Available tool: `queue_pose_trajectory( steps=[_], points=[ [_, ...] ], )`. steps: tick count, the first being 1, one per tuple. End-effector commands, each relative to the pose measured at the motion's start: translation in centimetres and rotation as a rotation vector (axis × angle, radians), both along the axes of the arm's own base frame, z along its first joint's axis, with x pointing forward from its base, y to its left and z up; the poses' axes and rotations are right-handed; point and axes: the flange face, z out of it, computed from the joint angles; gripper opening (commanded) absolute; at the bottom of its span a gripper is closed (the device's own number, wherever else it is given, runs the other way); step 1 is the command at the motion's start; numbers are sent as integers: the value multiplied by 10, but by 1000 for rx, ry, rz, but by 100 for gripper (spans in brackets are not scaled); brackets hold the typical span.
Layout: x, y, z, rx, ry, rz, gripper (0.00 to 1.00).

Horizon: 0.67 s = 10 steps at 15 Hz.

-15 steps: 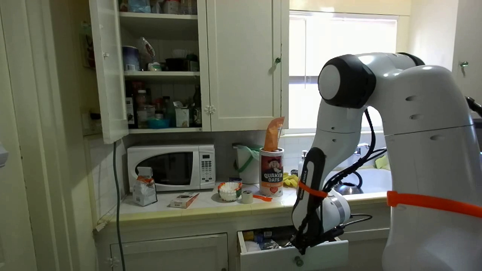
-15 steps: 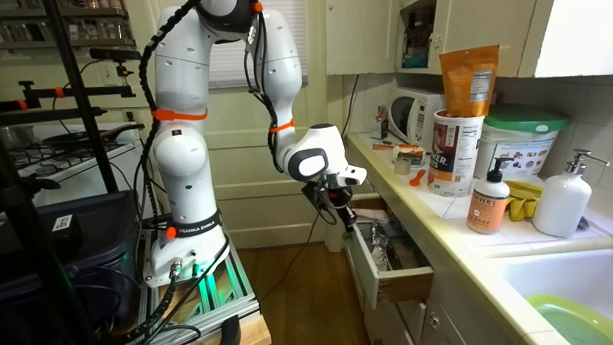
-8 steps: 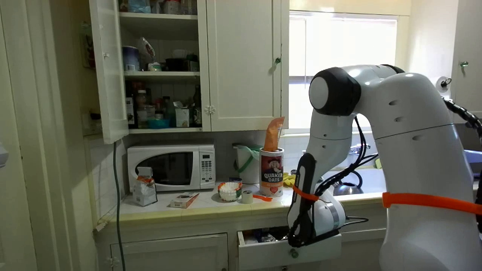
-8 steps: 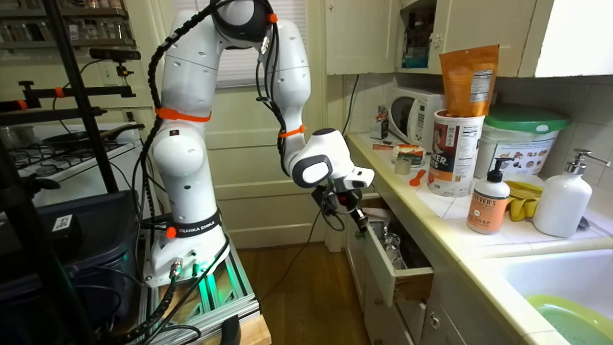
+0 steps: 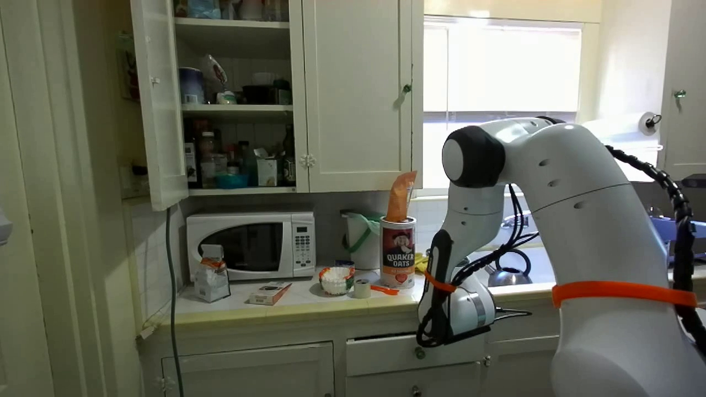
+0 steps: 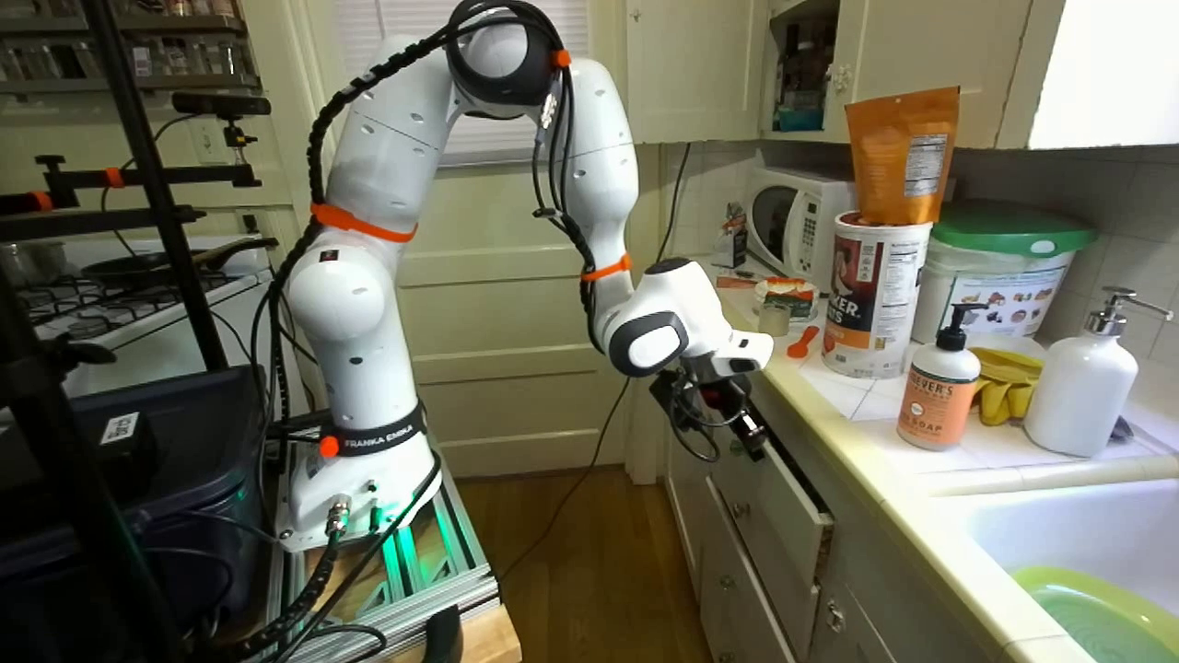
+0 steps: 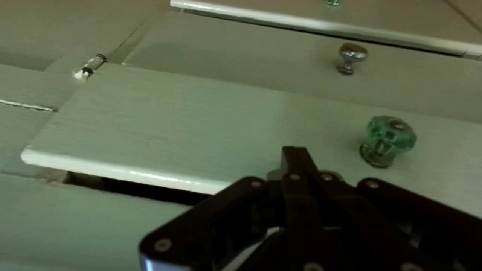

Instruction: Close the open drawer.

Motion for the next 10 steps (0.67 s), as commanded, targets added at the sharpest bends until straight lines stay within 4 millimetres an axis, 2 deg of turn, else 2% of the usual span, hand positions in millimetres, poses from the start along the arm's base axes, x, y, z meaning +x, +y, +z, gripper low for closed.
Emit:
queue_pose_trajectory(
  steps=[1,3,7,10],
  points=[
    [9,-9,-16,-22,43,-2,0],
    [-1,7,-26,10,107,15,0],
    [-37,45,-40,81,239,30,0],
    [-54,52,-48,73,235,7,0]
  ],
)
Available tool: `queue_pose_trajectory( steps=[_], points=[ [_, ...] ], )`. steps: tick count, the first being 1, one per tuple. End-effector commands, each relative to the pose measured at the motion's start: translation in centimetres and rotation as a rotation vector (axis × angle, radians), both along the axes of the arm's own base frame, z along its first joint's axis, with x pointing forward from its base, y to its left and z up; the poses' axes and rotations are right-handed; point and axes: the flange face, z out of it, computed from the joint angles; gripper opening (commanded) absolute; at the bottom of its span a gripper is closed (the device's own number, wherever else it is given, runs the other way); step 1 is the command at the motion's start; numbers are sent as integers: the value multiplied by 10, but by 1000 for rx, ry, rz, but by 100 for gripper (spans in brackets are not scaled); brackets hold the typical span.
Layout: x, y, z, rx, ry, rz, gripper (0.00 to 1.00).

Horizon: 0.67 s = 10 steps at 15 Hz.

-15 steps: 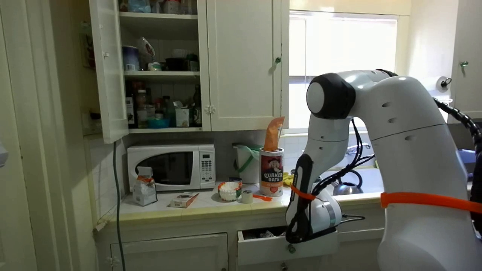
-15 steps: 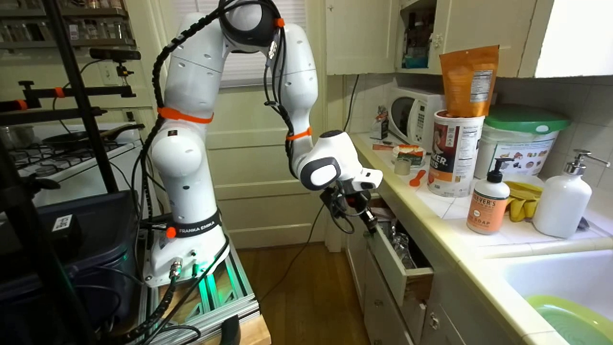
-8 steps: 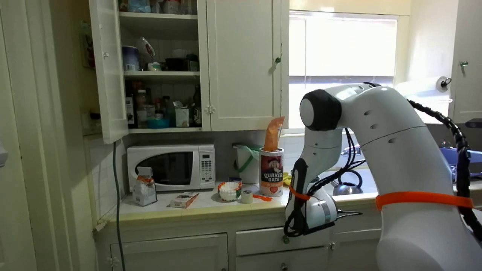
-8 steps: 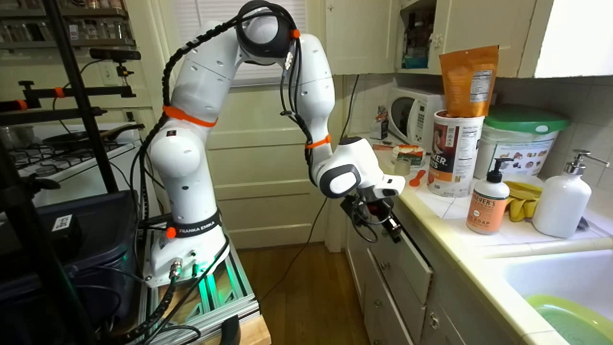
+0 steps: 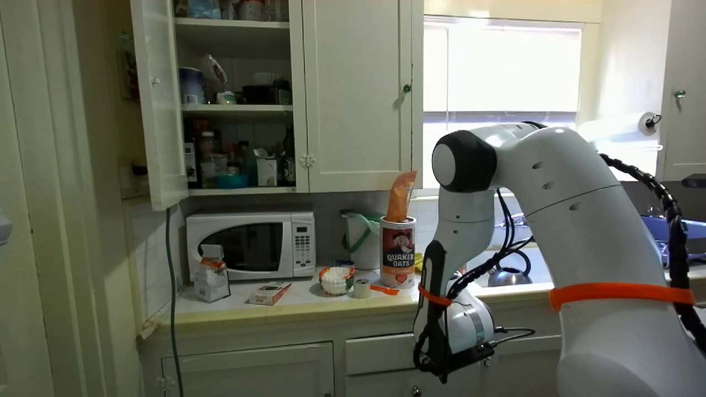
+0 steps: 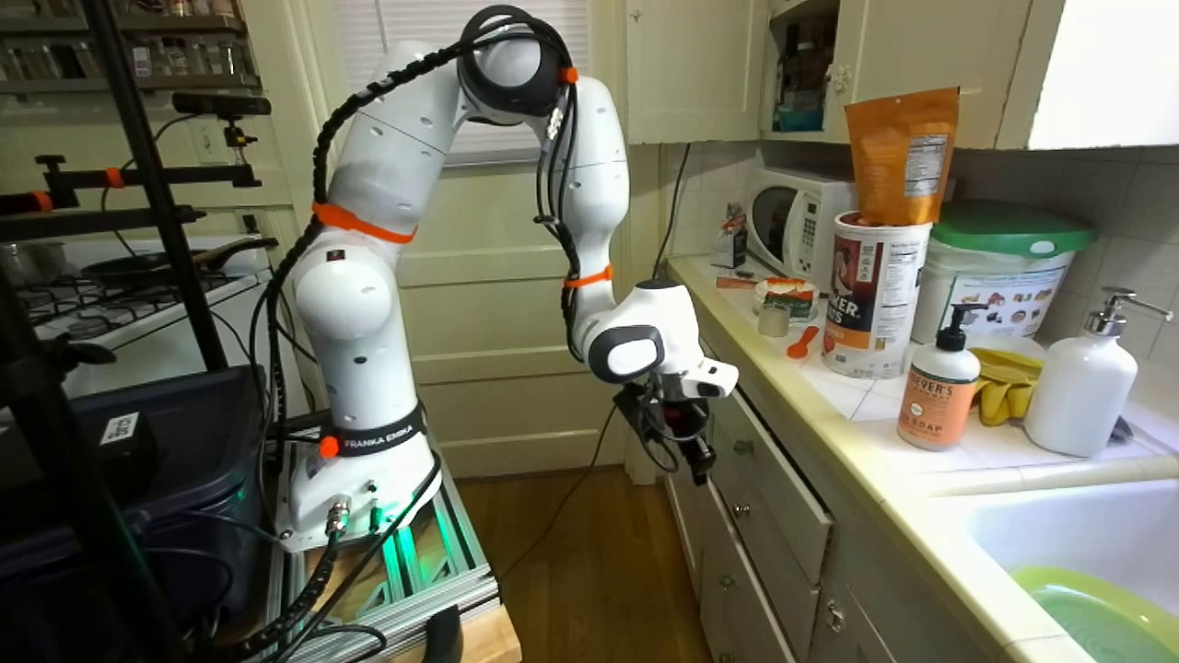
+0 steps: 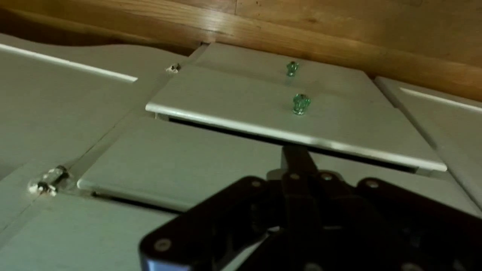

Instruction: Close the open drawer.

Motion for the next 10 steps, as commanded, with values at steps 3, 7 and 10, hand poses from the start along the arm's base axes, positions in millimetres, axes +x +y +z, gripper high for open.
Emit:
queue_pose_trajectory(
  steps=[3,7,10],
  points=[
    [-22,11,-1,-48,-95,-14,0],
    [-25,1,11,-164,-281,-72,0],
    [-20,1,12,-145,-269,-65,1]
  ],
)
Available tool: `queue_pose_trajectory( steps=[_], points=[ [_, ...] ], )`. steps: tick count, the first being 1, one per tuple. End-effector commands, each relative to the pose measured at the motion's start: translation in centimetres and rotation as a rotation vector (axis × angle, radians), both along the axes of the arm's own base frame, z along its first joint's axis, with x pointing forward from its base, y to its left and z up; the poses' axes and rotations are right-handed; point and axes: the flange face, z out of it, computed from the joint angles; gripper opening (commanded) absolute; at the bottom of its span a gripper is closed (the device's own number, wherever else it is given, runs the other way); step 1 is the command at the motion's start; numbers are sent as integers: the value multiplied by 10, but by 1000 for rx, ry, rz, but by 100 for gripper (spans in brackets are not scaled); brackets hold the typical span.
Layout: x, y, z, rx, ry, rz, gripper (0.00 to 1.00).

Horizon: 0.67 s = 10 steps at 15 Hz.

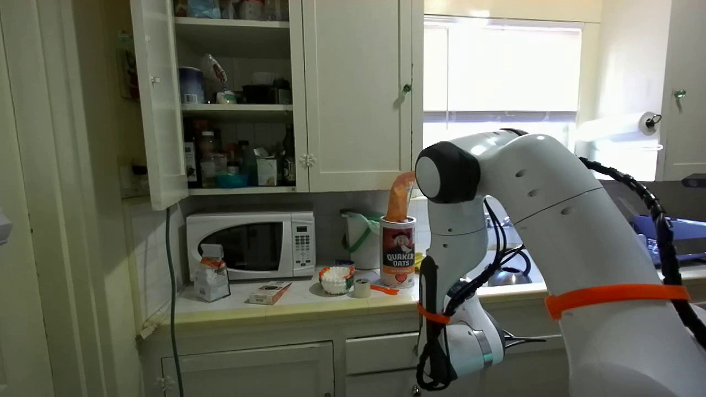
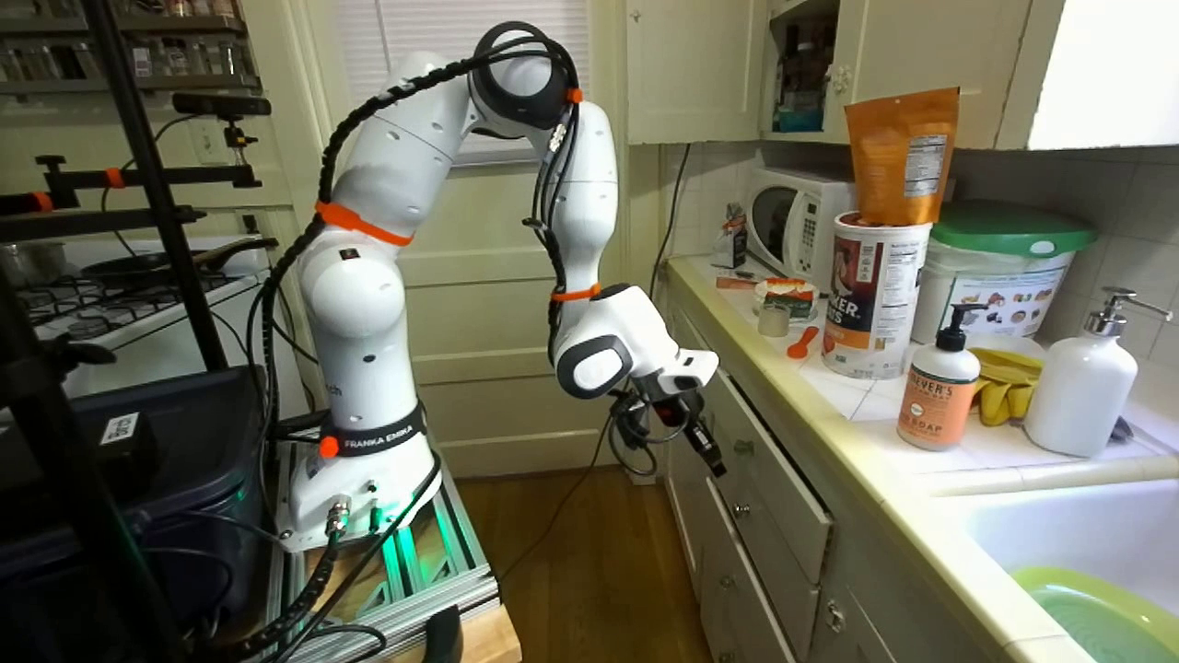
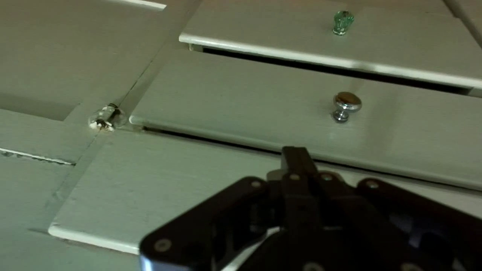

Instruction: Close the open drawer.

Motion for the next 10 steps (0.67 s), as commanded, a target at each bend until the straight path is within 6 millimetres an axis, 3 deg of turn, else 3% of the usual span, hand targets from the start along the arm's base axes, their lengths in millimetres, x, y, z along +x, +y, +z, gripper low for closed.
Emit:
queue_pose_trajectory(
  steps=[1,4,10],
  points=[
    [0,0,0,-1,-1,-2,1],
    [0,0,1,-2,-2,-5,0],
    [24,-11,1,-69,-126,-18,0]
  ],
)
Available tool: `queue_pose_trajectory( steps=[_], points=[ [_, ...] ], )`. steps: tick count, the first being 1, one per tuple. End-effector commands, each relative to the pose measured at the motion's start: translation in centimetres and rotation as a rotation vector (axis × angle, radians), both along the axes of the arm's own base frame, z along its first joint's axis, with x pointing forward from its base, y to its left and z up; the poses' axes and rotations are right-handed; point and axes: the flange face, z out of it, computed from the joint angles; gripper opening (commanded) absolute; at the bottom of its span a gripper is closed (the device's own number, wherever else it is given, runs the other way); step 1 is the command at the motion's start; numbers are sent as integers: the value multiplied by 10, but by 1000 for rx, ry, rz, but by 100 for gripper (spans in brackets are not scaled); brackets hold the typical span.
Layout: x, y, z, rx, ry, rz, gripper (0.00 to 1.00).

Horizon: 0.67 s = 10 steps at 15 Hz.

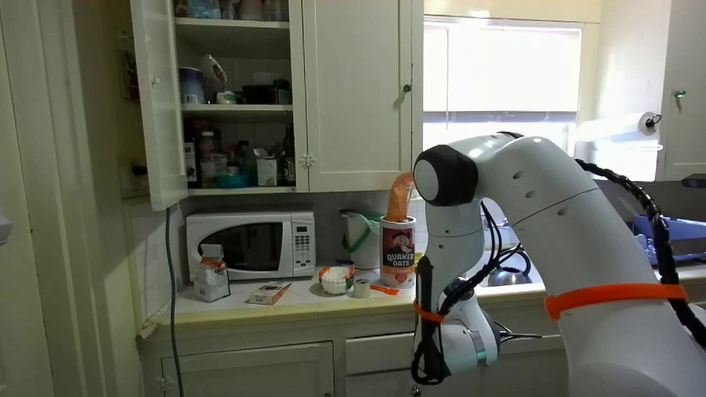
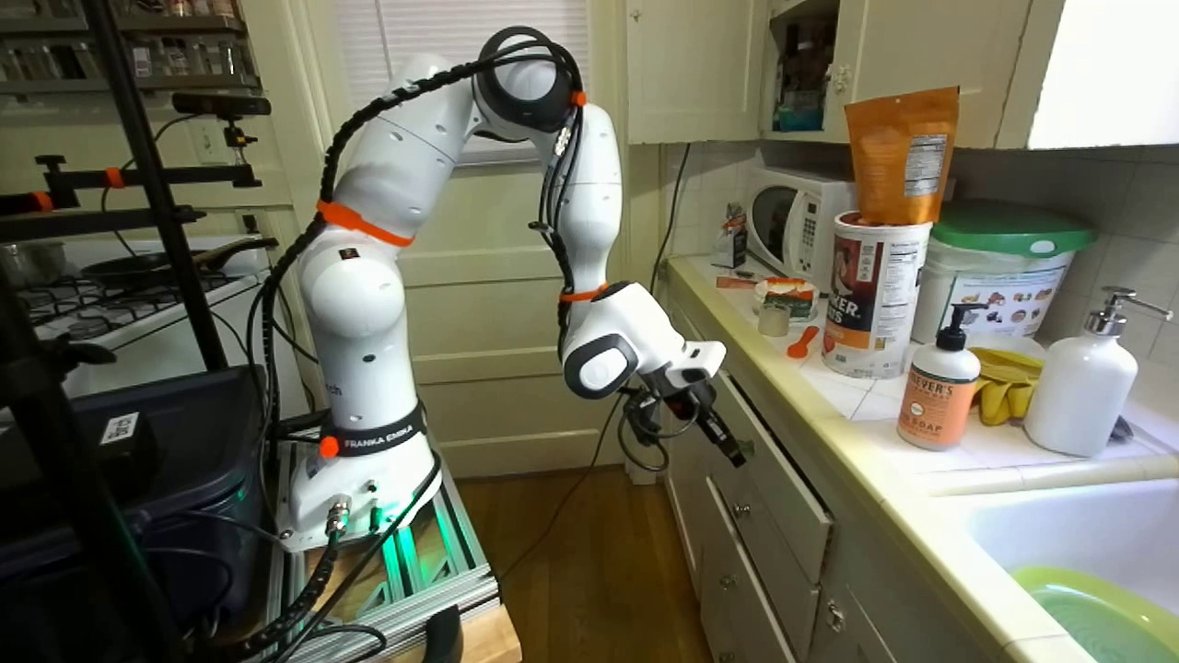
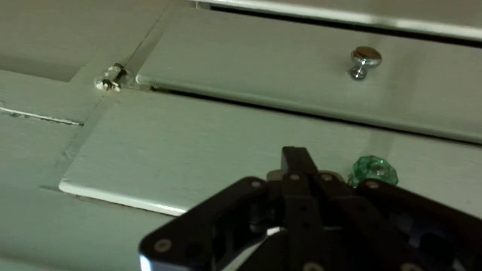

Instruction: Close the open drawer.

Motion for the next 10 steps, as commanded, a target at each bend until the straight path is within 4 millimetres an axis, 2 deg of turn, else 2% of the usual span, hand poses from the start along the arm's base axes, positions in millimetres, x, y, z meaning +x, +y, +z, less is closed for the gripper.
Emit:
queue_pose_trajectory(
  steps=[1,6,10],
  points=[
    [13,-5,-11,-20,-42,2,0],
    [36,-20,-21,-46,-96,-13,0],
    [40,-26,-25,-67,-122,-5,0]
  ],
)
